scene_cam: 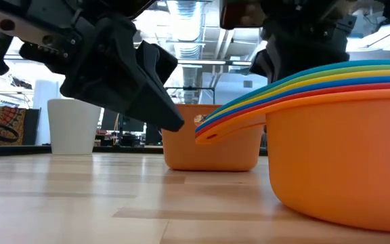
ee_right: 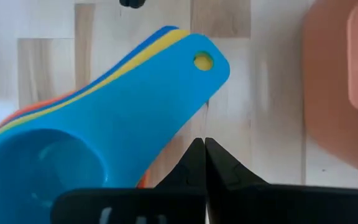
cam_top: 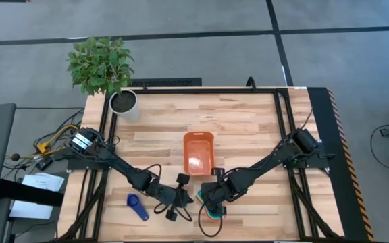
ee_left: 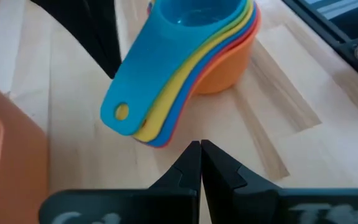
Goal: Nest measuring cups in basket
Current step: Stack the light blue measuring cup on top of the green measuring cup
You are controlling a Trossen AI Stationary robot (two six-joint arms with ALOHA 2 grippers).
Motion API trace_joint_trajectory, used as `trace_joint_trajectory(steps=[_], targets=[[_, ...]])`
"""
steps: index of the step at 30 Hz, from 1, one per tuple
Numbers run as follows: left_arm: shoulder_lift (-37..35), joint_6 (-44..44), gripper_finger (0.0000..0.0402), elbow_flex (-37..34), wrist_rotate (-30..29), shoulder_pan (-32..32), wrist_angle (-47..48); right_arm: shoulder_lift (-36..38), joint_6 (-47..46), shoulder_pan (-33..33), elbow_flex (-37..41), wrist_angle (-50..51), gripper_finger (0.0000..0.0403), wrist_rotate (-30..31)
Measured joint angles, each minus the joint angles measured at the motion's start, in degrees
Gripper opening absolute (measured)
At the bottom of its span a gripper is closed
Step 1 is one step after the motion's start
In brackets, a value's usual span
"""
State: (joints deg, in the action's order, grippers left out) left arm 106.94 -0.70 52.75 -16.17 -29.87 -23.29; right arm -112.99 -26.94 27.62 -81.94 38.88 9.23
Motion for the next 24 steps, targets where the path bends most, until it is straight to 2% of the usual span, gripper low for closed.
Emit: trace_joint_trajectory(steps=[4,24], targets=[[0.0,0.0,0.0,0.0,1.4,0.1,-0.6,0.1,0.5,0.0,-0.1,-1.0,0.0006,-0.2],[0.0,-0.5,0.0,0.0,-1.7,0.9,0.0,0.1,4.0,0.1,-0.1,-3.9,0.0005,-2.0]])
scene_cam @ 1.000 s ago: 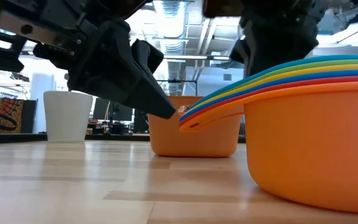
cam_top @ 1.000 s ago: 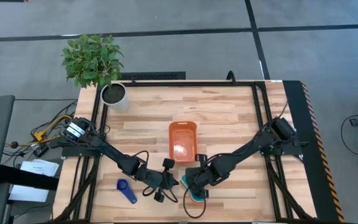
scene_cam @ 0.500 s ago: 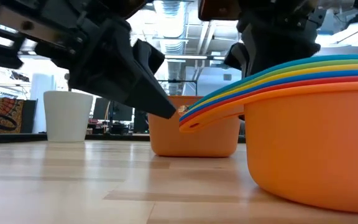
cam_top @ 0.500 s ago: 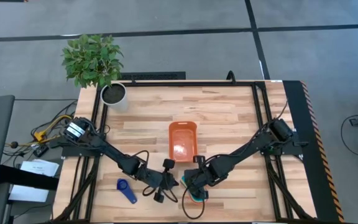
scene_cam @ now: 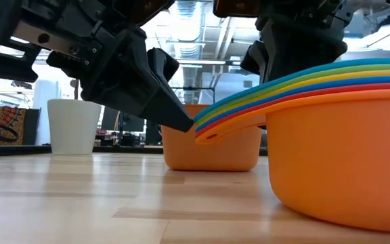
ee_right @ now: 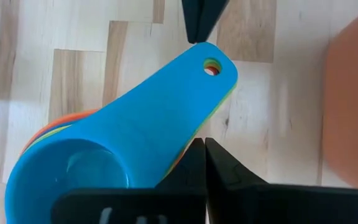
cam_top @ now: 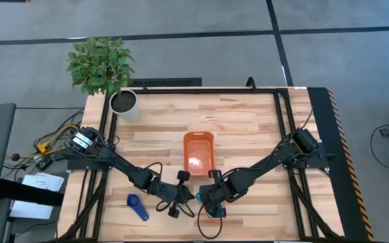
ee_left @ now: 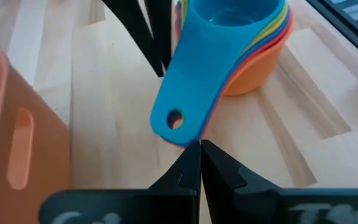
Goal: Nest measuring cups in basket
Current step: Stack the light blue measuring cup on top of the green measuring cup, then stack the dark blue measuring cup on top of the light blue measuring cup
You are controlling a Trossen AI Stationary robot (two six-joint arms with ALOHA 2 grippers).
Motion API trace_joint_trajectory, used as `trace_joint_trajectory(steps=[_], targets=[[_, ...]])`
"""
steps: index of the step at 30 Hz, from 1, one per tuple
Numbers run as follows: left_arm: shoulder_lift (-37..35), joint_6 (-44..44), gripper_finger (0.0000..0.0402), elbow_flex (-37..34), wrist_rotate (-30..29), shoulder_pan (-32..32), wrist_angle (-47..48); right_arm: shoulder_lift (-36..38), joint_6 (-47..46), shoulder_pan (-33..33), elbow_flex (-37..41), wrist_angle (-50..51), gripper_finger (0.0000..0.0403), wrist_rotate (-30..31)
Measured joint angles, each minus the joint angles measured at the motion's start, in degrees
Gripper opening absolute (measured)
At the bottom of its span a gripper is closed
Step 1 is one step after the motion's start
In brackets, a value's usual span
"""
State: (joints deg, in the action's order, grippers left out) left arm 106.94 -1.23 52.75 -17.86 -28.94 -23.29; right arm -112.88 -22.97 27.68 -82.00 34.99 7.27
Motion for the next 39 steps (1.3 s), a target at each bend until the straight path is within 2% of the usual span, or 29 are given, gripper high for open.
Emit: trace_joint_trajectory(steps=[6,13,16,21,25,28,31,39], targets=[[-1.2,-0.6,0.0,0.0,-4.3,-1.7,2.7,0.1,1.0,0.4,0.0,-0.6,0.0014,0.1],[-6.9,-7.3,0.0,0.0,-9.0,-4.0,13.8,0.2,0.5,0.3,0.0,1.4,0.001,3.1],[-10.4,-16.0,0.0,0.0,-6.7,-5.2,23.2,1.0,-0.8,0.2,0.0,3.3,0.0016,5.1],[-13.4,-35.3,0.0,0.1,2.0,-8.6,43.1,2.3,-1.9,0.2,0.0,5.4,0.0046,8.0],[-14.0,-43.6,0.0002,0.0,5.4,-13.0,55.6,4.2,-2.0,0.4,0.0,6.7,0.0056,8.9],[-14.1,-44.9,0.0012,0.0,5.5,-15.5,58.5,5.0,-2.0,0.2,0.0,6.8,0.0058,9.7],[-14.2,-42.1,0.0029,0.0,6.5,-16.8,58.6,5.6,-2.0,-0.2,0.0,6.8,0.0058,9.7],[-14.3,-35.5,0.0077,0.0,13.5,-15.6,64.4,5.9,-1.9,-1.2,0.0,6.9,0.0058,9.4]])
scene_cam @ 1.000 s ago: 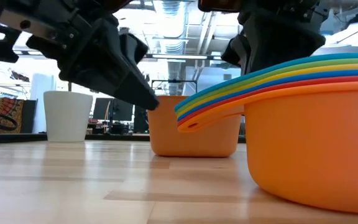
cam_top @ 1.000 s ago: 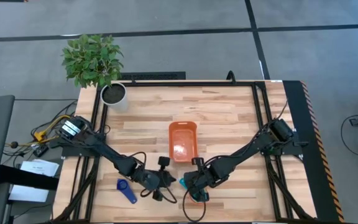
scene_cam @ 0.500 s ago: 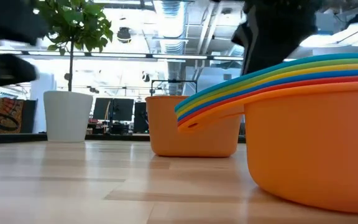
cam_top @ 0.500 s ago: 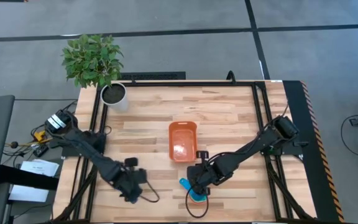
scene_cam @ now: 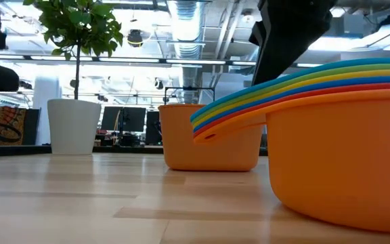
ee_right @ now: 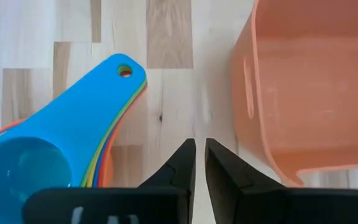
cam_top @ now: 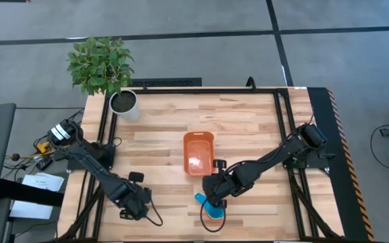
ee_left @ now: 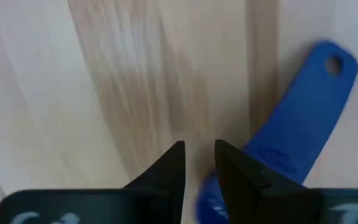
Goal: Nest measuring cups in basket
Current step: Stack the dark blue measuring cup on top of the light blue measuring cup
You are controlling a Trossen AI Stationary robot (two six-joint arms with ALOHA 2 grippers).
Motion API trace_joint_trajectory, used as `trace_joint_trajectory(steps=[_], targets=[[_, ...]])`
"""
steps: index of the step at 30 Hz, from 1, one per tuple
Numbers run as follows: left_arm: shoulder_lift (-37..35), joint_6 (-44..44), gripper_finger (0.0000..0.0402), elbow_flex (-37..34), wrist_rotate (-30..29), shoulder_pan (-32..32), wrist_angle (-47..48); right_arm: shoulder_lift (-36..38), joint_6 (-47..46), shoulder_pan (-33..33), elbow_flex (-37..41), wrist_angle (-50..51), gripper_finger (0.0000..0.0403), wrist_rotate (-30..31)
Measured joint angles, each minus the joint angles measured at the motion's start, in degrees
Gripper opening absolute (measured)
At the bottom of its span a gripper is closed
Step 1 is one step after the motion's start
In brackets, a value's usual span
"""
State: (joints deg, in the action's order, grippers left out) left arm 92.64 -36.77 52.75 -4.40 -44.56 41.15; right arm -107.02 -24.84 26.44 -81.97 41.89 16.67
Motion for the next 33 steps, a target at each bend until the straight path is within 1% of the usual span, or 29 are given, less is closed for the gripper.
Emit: trace_joint_trajectory(steps=[3,8,12,16,26,33], targets=[[0.0,2.6,0.0082,0.0,1.4,1.1,2.7,0.0,0.1,-0.1,0.0,0.1,0.0059,-0.2],[-0.4,6.4,0.0078,0.1,3.7,3.0,4.0,0.0,0.7,-0.4,0.0,-0.1,0.0059,-0.2],[-1.1,7.0,0.0073,2.3,5.5,3.9,8.3,0.0,0.8,-0.7,0.0,-0.1,0.0059,-0.3],[-1.5,7.1,0.0067,5.3,5.7,3.6,13.2,0.0,0.9,-0.7,0.0,-0.1,0.0059,-0.3],[-1.6,2.3,0.0054,2.9,7.2,-0.9,12.8,-0.1,0.9,-0.2,0.0,-0.1,0.0059,-0.4],[-1.6,1.9,0.0045,1.3,5.1,-1.9,6.7,-0.1,0.9,-0.2,0.0,-0.4,0.0059,-0.4]])
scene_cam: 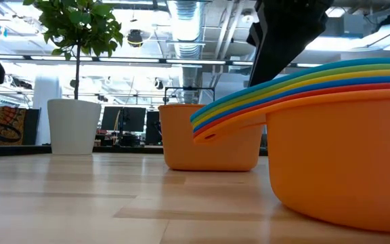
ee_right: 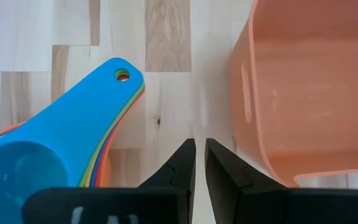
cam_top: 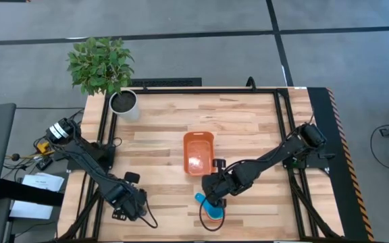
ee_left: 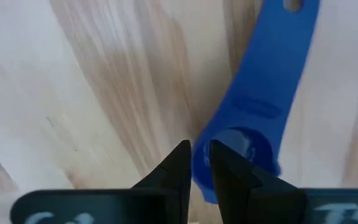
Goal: Nest measuring cups in basket
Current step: Stack the dark blue measuring cup on top of the light blue measuring cup
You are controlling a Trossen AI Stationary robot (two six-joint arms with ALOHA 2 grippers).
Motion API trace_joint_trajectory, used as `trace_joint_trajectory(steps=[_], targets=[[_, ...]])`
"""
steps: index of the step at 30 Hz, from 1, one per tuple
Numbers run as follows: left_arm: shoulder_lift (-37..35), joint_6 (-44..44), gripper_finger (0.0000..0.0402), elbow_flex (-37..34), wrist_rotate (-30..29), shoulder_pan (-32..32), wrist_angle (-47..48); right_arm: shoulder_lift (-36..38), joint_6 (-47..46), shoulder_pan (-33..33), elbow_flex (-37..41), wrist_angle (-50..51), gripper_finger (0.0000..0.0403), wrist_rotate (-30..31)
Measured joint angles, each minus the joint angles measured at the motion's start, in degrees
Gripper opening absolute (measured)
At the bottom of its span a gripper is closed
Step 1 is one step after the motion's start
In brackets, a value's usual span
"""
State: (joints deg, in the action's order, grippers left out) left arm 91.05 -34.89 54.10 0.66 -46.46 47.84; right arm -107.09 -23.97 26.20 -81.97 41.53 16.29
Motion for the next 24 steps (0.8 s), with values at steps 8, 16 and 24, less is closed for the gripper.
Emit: trace_joint_trajectory(steps=[8,16,24], targets=[[0.0,-0.3,0.0044,-3.0,1.2,0.0,-0.8,0.0,-0.2,0.1,0.0,0.1,0.0059,0.0],[0.0,-0.1,0.0043,-3.2,2.0,0.0,-3.1,0.0,-0.2,0.0,0.0,0.1,0.0059,0.0],[0.0,-4.3,0.0005,-3.2,-2.6,0.8,-5.6,0.0,-1.4,0.1,0.0,0.0,0.0059,0.1]])
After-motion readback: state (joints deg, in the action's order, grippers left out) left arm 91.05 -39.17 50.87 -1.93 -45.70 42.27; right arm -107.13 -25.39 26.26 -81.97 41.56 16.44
